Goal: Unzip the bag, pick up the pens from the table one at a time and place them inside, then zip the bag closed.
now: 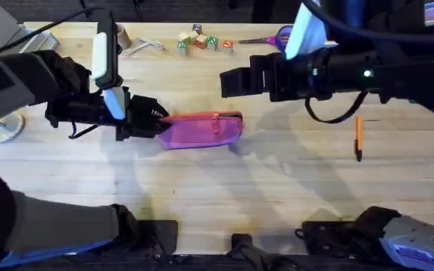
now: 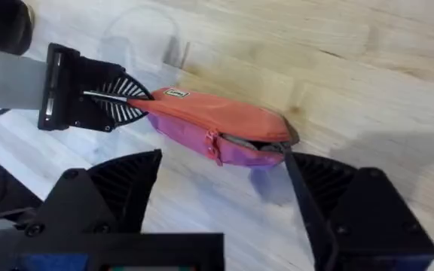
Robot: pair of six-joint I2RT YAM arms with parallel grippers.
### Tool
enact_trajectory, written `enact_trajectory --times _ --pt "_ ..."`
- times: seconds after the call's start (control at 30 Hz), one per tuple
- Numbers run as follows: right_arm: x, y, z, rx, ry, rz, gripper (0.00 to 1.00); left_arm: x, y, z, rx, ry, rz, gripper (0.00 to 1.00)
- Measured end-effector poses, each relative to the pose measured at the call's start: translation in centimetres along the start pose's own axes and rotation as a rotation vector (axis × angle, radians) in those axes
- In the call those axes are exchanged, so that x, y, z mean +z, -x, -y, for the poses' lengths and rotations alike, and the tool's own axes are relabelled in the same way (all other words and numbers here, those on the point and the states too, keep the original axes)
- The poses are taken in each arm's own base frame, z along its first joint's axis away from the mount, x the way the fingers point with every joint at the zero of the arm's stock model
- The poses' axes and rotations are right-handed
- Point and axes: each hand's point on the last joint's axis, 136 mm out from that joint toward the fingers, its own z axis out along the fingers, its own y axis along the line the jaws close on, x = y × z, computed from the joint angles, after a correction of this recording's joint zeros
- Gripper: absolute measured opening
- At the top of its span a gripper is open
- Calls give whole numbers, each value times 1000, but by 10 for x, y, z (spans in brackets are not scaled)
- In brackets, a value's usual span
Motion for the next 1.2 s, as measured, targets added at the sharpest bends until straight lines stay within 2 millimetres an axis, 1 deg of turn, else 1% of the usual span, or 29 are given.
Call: enact_trajectory --times 0.37,0.47,0.93,0.97,1.2 --pt "0 0 -1 56 4 -2 998 0 0 0 0 0 0 42" --pt "3 -2 -1 68 4 -13 998 0 0 0 0 0 0 42" --pt "36 -26 -14 41 3 -120 997 0 0 0 0 0 0 42" --pt "44 -30 -15 42 1 -137 997 0 0 0 0 0 0 42" --pt "58 -40 -22 65 0 -174 998 0 0 0 0 0 0 42"
